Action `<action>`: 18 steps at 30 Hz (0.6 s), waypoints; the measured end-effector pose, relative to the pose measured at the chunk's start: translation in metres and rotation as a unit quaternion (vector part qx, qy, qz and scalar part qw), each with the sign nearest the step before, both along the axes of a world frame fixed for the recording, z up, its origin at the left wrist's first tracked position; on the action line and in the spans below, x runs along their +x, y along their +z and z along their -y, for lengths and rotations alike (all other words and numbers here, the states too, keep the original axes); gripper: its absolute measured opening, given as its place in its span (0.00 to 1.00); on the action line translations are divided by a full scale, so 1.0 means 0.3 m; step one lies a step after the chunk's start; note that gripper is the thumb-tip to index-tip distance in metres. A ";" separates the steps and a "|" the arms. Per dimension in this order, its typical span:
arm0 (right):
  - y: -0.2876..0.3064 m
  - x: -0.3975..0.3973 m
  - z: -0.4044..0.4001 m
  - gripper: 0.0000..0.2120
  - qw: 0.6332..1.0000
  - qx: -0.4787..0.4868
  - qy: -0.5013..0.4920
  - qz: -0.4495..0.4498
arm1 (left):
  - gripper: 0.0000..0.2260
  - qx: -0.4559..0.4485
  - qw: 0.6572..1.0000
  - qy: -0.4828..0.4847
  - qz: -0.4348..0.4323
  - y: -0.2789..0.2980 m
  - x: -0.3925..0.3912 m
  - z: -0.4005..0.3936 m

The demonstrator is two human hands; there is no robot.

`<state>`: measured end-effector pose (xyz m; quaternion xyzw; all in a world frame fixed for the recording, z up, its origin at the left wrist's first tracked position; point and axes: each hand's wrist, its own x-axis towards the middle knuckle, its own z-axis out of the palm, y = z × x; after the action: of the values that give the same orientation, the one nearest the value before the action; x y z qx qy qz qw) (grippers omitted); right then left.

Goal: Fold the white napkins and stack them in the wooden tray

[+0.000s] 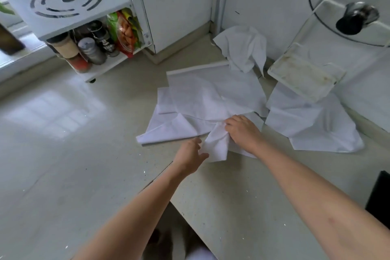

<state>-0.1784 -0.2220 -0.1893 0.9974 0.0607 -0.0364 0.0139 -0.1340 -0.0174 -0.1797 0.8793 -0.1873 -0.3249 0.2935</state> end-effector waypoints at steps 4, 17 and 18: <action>0.064 0.022 -0.002 0.08 0.997 0.064 -0.035 -0.012 | 0.10 -0.122 0.981 0.124 -0.091 0.025 0.003 0.045; 0.378 -0.135 -0.101 0.07 0.907 0.345 -0.241 0.029 | 0.11 -0.274 0.960 -0.050 0.034 0.320 0.125 -0.038; 0.420 -0.157 -0.136 0.09 0.881 0.400 -0.250 0.022 | 0.14 -0.271 0.958 -0.078 0.044 0.345 0.138 -0.067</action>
<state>-0.2254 -0.1813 -0.0632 0.9006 -0.1818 0.0107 -0.3946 -0.0927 0.0028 -0.0762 0.7629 -0.3491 -0.2447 0.4861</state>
